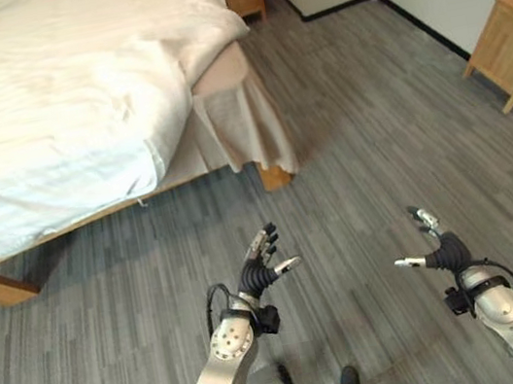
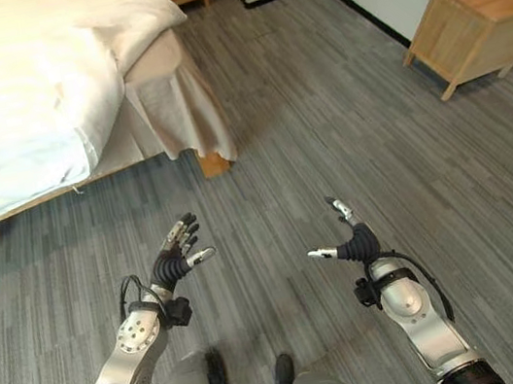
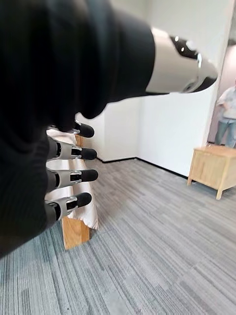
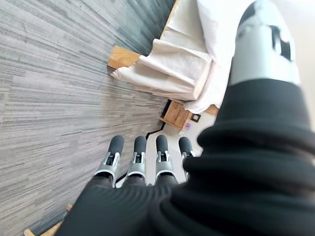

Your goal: Making the bed.

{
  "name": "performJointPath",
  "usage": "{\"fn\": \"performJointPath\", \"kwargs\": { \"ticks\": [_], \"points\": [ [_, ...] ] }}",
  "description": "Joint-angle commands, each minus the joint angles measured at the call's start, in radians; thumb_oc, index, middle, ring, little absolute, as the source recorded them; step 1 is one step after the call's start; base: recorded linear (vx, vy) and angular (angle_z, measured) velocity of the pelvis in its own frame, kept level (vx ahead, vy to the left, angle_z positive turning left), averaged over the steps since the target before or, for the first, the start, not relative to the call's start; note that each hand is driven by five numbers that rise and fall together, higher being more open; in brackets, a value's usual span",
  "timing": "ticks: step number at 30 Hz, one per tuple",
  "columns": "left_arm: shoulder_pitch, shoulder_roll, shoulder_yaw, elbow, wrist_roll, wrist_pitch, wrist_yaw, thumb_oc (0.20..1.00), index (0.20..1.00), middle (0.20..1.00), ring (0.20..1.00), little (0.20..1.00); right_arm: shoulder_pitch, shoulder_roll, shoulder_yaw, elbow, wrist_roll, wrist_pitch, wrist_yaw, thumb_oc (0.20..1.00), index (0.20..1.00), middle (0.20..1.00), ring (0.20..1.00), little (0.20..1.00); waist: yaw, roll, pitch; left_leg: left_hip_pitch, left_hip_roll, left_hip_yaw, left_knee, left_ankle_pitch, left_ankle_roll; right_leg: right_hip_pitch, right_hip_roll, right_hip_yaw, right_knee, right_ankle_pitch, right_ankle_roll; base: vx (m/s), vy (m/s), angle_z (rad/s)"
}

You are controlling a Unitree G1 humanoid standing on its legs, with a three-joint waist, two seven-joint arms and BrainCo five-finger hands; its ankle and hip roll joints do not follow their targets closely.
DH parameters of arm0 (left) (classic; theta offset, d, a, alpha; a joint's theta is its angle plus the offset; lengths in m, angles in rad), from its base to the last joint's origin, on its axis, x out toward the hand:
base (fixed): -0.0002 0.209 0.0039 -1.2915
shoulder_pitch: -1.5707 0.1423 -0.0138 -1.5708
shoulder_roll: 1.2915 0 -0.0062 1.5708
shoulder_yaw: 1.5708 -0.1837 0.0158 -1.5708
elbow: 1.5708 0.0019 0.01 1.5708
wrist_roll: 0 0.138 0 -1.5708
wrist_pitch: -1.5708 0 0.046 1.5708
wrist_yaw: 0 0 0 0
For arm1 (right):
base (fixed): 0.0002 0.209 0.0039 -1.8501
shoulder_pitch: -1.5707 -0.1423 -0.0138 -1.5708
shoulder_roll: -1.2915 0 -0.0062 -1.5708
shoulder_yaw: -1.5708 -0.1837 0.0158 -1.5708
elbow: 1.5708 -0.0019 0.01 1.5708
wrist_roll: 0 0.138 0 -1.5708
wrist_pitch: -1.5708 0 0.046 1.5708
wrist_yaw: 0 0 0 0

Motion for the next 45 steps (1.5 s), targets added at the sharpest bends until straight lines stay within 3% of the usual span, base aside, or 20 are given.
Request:
{"fn": "performJointPath", "kwargs": {
  "ticks": [1,6,7,8,10,11,13,15,18,20,22,25,27,29,30,32,34,36,38,45],
  "points": [
    [-0.022,0.003,0.002,-0.083,-0.015,-0.040,0.020,1.000,1.000,1.000,1.000,1.000,0.025,-0.015,-0.059,-0.092,-0.017,-0.033,-0.021,1.000,1.000,1.000,1.000,1.000,0.014,0.045,0.009,0.064,0.053,0.082,-0.005,0.076,-0.003,0.024,-0.073,-0.014,0.010,-0.067,0.063,0.44,0.055,-0.35],
    [0.005,0.024,0.009,-0.100,0.007,-0.024,0.019,1.000,1.000,1.000,1.000,1.000,0.029,0.020,-0.044,-0.086,-0.035,-0.030,-0.009,1.000,1.000,1.000,1.000,1.000,0.055,0.018,-0.034,0.119,0.028,0.089,-0.004,0.111,0.035,0.113,-0.063,0.042,0.081,-0.114,0.066,0.59,0.086,-0.47],
    [-0.006,0.039,-0.002,-0.099,0.016,-0.020,0.017,1.000,1.000,1.000,1.000,1.000,0.033,0.033,-0.040,-0.085,-0.058,-0.030,-0.007,1.000,1.000,1.000,1.000,1.000,0.061,-0.014,-0.039,0.163,0.002,0.101,0.006,0.077,0.066,0.085,-0.082,0.028,0.232,-0.081,0.119,0.46,0.089,-0.37],
    [-0.006,0.039,-0.002,-0.099,0.016,-0.020,0.017,1.000,1.000,1.000,1.000,1.000,0.033,0.033,-0.040,-0.085,-0.058,-0.030,-0.007,1.000,1.000,1.000,1.000,1.000,0.061,-0.014,-0.039,0.163,0.002,0.101,0.006,0.077,0.066,0.085,-0.082,0.028,0.232,-0.081,0.119,0.42,0.135,-0.07],
    [-0.019,0.058,-0.003,-0.107,0.037,-0.020,0.026,1.000,1.000,1.000,1.000,1.000,0.025,0.037,-0.045,-0.104,-0.068,-0.034,-0.008,1.000,1.000,1.000,1.000,1.000,0.055,-0.022,-0.034,0.212,-0.020,0.100,0.008,0.035,0.099,-0.019,-0.125,0.028,0.485,0.052,0.208,0.30,0.134,0.29],
    [-0.022,0.067,-0.005,-0.108,0.047,-0.022,0.030,1.000,1.000,1.000,1.000,1.000,0.020,0.038,-0.044,-0.104,-0.067,-0.033,-0.006,1.000,1.000,1.000,1.000,1.000,0.045,-0.015,-0.027,0.239,-0.019,0.084,0.005,0.023,0.109,-0.090,-0.130,0.041,0.606,0.112,0.225,0.48,0.131,0.43],
    [-0.035,0.080,0.010,-0.096,0.071,-0.020,0.046,1.000,1.000,1.000,1.000,1.000,0.015,0.049,-0.052,-0.090,-0.048,-0.032,-0.009,1.000,1.000,1.000,1.000,1.000,0.029,0.008,-0.020,0.298,-0.013,0.064,-0.005,-0.012,0.119,-0.178,-0.158,0.028,0.714,0.122,0.227,0.40,0.069,0.58],
    [-0.038,0.088,0.022,-0.087,0.076,-0.021,0.049,1.000,1.000,1.000,1.000,1.000,0.013,0.051,-0.068,-0.089,-0.032,-0.033,-0.017,1.000,1.000,1.000,1.000,1.000,0.017,0.017,-0.020,0.329,-0.010,0.050,-0.007,-0.037,0.113,-0.204,-0.206,-0.015,0.640,0.082,0.192,0.31,-0.020,0.87],
    [-0.015,0.092,0.045,-0.084,0.081,-0.026,0.052,1.000,1.000,1.000,1.000,1.000,0.029,0.050,-0.092,-0.094,-0.014,-0.035,-0.025,1.000,1.000,1.000,1.000,1.000,-0.012,0.023,-0.023,0.374,-0.019,0.001,-0.007,-0.073,0.097,-0.227,-0.177,0.008,0.431,-0.015,0.137,0.45,-0.117,0.80],
    [-0.005,0.096,0.080,-0.063,0.086,-0.039,0.056,1.000,1.000,1.000,1.000,1.000,0.041,0.055,-0.100,-0.079,-0.016,-0.029,-0.033,1.000,1.000,1.000,1.000,1.000,-0.044,0.023,-0.027,0.420,-0.016,-0.058,-0.007,-0.122,0.074,-0.282,-0.158,0.174,0.086,0.083,0.147,0.63,-0.326,1.36],
    [-0.009,0.098,0.116,-0.050,0.084,-0.042,0.060,1.000,1.000,1.000,1.000,1.000,0.042,0.060,-0.089,-0.078,-0.047,-0.018,-0.024,1.000,1.000,1.000,1.000,1.000,-0.039,0.028,-0.027,0.497,-0.006,-0.081,-0.007,-0.173,0.058,-0.303,-0.194,0.091,0.063,0.119,0.164,0.58,-0.335,1.00],
    [0.003,0.086,0.118,-0.049,0.092,-0.047,0.058,1.000,1.000,1.000,1.000,1.000,0.047,0.056,-0.083,-0.071,-0.072,-0.016,-0.018,1.000,1.000,1.000,1.000,1.000,-0.040,0.027,-0.037,0.537,-0.001,-0.110,0.045,-0.223,0.053,-0.279,-0.203,0.092,0.091,0.130,0.157,0.36,-0.239,0.58],
    [0.020,0.070,0.126,-0.055,0.087,-0.055,0.058,1.000,1.000,1.000,1.000,1.000,0.054,0.033,-0.085,-0.069,-0.113,-0.013,-0.018,1.000,1.000,1.000,1.000,1.000,-0.038,0.045,-0.047,0.504,0.024,-0.130,0.184,-0.216,0.033,-0.244,-0.196,0.070,0.076,0.126,0.132,0.32,-0.291,0.53],
    [0.016,0.057,0.153,-0.079,0.060,-0.070,0.076,1.000,1.000,1.000,1.000,1.000,0.057,-0.005,-0.092,-0.069,-0.137,-0.021,-0.028,1.000,1.000,1.000,1.000,1.000,-0.024,0.042,-0.026,0.362,0.054,-0.120,0.489,-0.092,-0.012,-0.132,-0.191,0.025,0.019,0.099,0.087,0.21,-0.281,0.52],
    [0.016,0.057,0.154,-0.079,0.060,-0.070,0.076,1.000,1.000,1.000,1.000,1.000,0.055,-0.005,-0.091,-0.068,-0.137,-0.021,-0.028,1.000,1.000,1.000,1.000,1.000,-0.031,0.045,-0.026,0.349,0.059,-0.129,0.508,-0.098,-0.013,-0.133,-0.188,0.017,0.019,0.099,0.085,0.28,-0.377,0.35],
    [-0.022,0.080,0.215,-0.087,0.080,-0.082,0.134,1.000,1.000,1.000,1.000,1.000,0.066,-0.029,-0.104,-0.066,-0.137,-0.012,-0.031,1.000,1.000,1.000,1.000,1.000,-0.032,0.018,-0.001,0.281,0.128,-0.012,0.649,-0.053,-0.018,-0.071,-0.190,-0.009,0.010,0.059,0.052,0.27,-0.254,0.16],
    [-0.051,0.095,0.258,-0.078,0.123,-0.084,0.178,1.000,1.000,1.000,1.000,1.000,0.082,-0.047,-0.121,-0.068,-0.133,-0.015,-0.025,1.000,1.000,1.000,1.000,1.000,-0.039,0.020,-0.002,0.281,0.170,0.068,0.573,-0.063,-0.019,-0.047,-0.190,-0.025,0.010,0.038,0.055,0.26,-0.037,-0.04],
    [-0.108,0.123,0.319,-0.058,0.201,-0.071,0.241,1.000,1.000,1.000,1.000,1.000,0.110,-0.070,-0.149,-0.069,-0.107,-0.024,-0.005,1.000,1.000,1.000,1.000,1.000,-0.052,0.036,-0.023,0.279,0.140,0.097,0.331,-0.088,-0.016,-0.036,-0.194,-0.030,0.010,0.022,0.082,0.34,0.141,-0.21],
    [-0.159,0.146,0.368,-0.041,0.248,-0.056,0.300,1.000,1.000,1.000,1.000,1.000,0.128,-0.086,-0.165,-0.060,-0.097,-0.022,0.012,1.000,1.000,1.000,1.000,1.000,-0.060,0.062,-0.040,0.276,0.119,0.070,0.123,0.001,-0.034,-0.024,-0.191,-0.031,0.010,0.010,0.100,0.35,0.236,-0.21],
    [-0.286,0.267,0.440,0.050,0.467,0.032,0.413,1.000,1.000,1.000,1.000,1.000,0.193,-0.093,-0.231,-0.086,-0.107,-0.041,0.024,1.000,1.000,1.000,1.000,1.000,-0.102,0.071,-0.074,0.356,0.124,0.166,0.009,0.032,-0.038,0.015,-0.213,-0.038,0.015,0.012,0.130,0.23,0.185,-0.27]
  ]
}}
